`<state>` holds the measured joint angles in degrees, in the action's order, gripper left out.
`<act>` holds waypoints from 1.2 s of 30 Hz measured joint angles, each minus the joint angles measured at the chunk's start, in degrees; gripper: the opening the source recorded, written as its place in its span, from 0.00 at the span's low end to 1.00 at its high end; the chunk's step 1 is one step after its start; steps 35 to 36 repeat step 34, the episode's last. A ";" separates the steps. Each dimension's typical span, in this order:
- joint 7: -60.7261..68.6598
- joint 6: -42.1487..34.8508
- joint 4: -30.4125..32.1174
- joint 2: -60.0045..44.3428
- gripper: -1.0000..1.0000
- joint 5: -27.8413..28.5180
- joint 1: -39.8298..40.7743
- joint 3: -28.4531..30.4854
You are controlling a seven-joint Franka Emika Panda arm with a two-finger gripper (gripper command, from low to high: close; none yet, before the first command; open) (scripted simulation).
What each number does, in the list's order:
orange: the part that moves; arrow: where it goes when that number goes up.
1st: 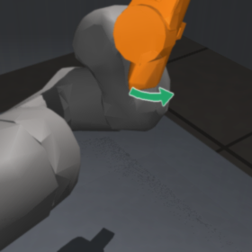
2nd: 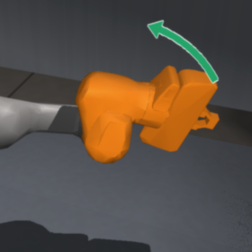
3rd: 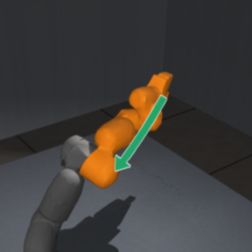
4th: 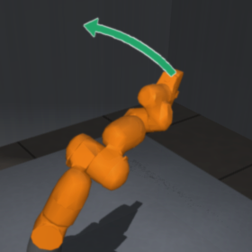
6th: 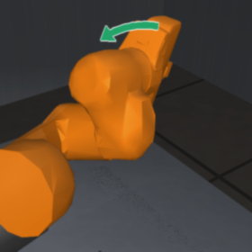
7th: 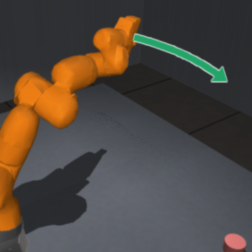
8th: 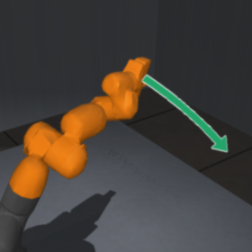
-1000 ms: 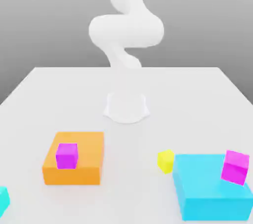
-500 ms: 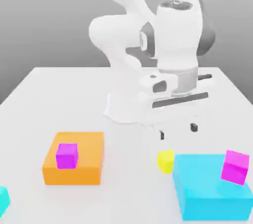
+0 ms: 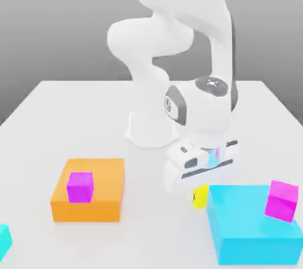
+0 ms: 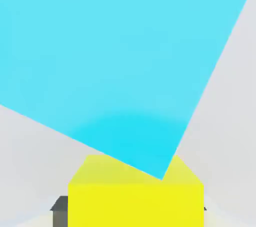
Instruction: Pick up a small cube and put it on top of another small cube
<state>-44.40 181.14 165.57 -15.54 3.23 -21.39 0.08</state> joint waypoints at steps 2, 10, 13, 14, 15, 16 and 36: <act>0.18 -1.68 0.32 2.06 0.00 0.01 0.66 -0.55; 2.89 -14.04 2.70 17.78 0.00 -4.24 1.16 -2.37; 4.56 -19.33 -1.91 20.86 0.00 -4.28 0.37 -2.57; 5.33 -21.27 -3.87 21.01 0.00 -3.88 0.10 -2.74; 6.23 -23.20 -5.89 20.98 0.00 -3.54 0.01 -3.18; 7.17 -25.16 -7.93 20.86 0.00 -3.19 -0.35 -3.40; 19.86 -36.19 -26.91 9.24 1.00 -2.49 -6.11 -4.76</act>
